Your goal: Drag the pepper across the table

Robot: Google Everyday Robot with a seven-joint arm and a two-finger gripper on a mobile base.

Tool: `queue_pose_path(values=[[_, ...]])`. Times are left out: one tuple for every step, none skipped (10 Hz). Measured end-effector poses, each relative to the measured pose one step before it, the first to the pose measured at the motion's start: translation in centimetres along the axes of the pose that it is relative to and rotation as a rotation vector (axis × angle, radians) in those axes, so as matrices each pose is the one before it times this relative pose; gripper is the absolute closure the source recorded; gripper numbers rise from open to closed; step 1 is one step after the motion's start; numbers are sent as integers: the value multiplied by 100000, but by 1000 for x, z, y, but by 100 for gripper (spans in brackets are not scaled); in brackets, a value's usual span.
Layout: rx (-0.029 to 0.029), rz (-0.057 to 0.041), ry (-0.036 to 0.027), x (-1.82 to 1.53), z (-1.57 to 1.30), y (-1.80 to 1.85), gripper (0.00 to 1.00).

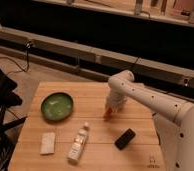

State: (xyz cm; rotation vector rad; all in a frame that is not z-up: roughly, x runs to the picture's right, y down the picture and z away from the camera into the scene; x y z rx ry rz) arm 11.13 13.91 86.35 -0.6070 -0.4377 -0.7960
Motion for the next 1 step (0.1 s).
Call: queue_pose_path(values=[[103,1934,-658,-471,-113,-135,100]])
